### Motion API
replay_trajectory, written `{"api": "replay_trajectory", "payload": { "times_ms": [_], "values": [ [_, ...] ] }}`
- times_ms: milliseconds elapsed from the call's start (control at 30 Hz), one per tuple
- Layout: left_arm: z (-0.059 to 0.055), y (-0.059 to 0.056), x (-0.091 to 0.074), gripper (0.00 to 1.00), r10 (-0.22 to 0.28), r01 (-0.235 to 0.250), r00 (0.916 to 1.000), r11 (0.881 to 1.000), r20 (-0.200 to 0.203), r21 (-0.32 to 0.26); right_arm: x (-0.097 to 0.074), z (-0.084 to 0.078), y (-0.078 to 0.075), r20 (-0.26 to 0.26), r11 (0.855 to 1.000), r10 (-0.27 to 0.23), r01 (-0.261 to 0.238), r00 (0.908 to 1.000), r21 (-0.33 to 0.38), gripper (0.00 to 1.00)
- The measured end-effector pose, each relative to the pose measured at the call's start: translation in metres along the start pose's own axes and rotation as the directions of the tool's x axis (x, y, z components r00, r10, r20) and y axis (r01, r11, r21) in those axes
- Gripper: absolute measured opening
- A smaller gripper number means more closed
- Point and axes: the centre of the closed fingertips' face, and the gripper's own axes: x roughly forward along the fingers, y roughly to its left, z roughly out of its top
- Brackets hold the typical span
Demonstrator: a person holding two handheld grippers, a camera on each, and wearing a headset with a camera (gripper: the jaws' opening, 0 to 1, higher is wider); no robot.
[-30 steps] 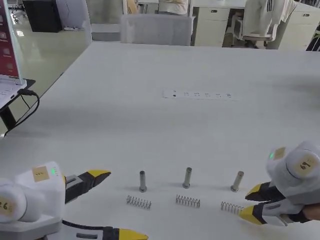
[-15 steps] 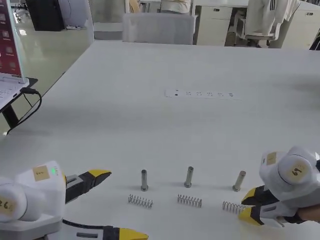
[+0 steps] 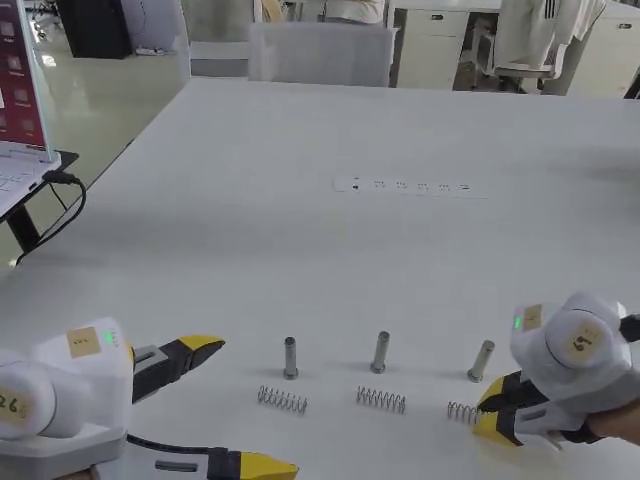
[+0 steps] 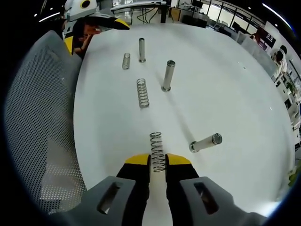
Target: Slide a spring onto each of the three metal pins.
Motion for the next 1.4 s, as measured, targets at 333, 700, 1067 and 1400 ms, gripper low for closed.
{"api": "replay_trajectory", "payload": {
  "times_ms": [333,700,1067,1400],
  "values": [
    [0.002,-0.001,-0.002,0.89,0.002,-0.002,1.0000,1.000,0.009,-0.001,0.001,0.000,0.000,0.000,1.000,0.006,-0.006,1.0000,0.025,0.09],
    [0.011,-0.011,-0.004,0.87,-0.021,0.021,0.9996,1.000,0.020,0.023,-0.013,0.012,0.006,0.014,1.000,-0.004,0.003,0.9999,0.014,0.08],
    [0.026,-0.020,0.001,0.84,-0.053,0.051,0.9978,0.997,0.040,0.049,-0.033,0.036,0.019,0.047,1.000,0.010,-0.009,0.9988,-0.027,0.08],
    [0.036,-0.027,0.009,0.78,-0.096,0.092,0.9948,0.992,0.034,0.085,-0.044,0.062,0.026,0.077,0.996,0.018,-0.011,0.9969,-0.086,0.08]
  ]
}}
